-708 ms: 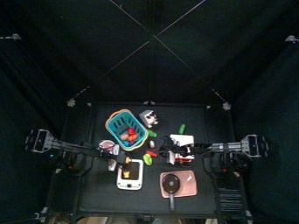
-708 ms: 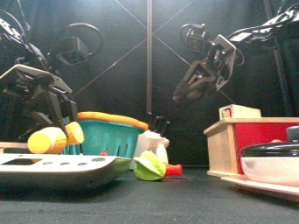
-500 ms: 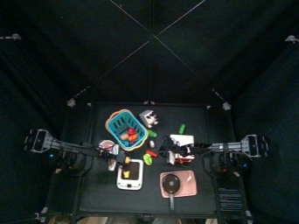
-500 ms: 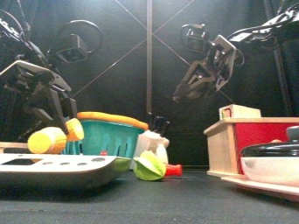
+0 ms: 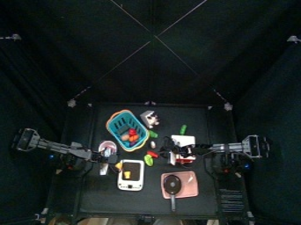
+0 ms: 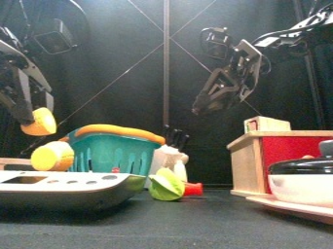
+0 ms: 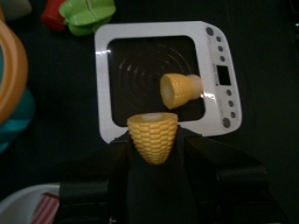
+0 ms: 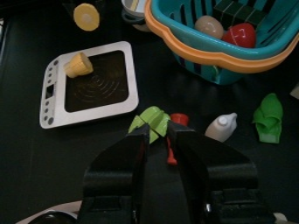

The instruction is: Place corn top to left of stove

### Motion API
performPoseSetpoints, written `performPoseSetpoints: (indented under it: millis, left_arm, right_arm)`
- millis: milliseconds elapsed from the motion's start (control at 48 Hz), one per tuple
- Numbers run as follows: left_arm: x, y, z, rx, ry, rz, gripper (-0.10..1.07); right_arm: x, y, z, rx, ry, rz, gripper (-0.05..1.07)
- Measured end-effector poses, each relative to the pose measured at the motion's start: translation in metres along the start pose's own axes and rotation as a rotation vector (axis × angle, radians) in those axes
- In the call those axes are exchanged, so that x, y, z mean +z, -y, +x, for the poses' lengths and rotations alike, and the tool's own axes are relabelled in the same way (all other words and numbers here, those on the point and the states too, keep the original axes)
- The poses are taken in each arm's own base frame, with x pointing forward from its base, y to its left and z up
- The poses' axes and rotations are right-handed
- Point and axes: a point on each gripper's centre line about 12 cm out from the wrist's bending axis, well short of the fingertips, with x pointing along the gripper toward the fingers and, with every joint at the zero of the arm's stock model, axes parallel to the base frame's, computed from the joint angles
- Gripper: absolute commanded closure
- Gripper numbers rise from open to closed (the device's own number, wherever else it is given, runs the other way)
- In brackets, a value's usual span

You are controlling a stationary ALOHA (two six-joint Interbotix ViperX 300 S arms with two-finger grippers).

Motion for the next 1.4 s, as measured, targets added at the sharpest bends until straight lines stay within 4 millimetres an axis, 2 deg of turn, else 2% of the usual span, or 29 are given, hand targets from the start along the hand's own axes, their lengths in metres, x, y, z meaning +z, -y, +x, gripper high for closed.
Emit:
performPoseSetpoints:
  millis: [188, 396, 812, 1125, 1396]
  left_arm:
    - [-0.025, 0.009, 0.004, -0.051, -0.061, -0.129, 0.27]
    - [-0.046, 0.01, 0.006, -0.059, -0.116, -0.182, 0.27]
    - [-0.056, 0.003, 0.007, -0.033, -0.122, -0.187, 0.23]
    - [-0.061, 0.0, 0.008, -0.019, -0.109, -0.193, 0.1]
    - [-0.062, -0.004, 0.008, -0.004, -0.111, -0.203, 0.09]
  right_arm:
    - [-0.001, 0.0, 0.002, -0.001, -0.005, 0.0, 0.37]
    - [-0.001, 0.0, 0.003, -0.001, -0.008, 0.0, 0.37]
    - [0.0, 0.0, 0.006, 0.0, -0.011, -0.002, 0.37]
    - [0.0, 0.0, 0.009, 0.0, -0.014, -0.002, 0.37]
    - [0.001, 0.0, 0.01, 0.0, -0.014, -0.003, 0.37]
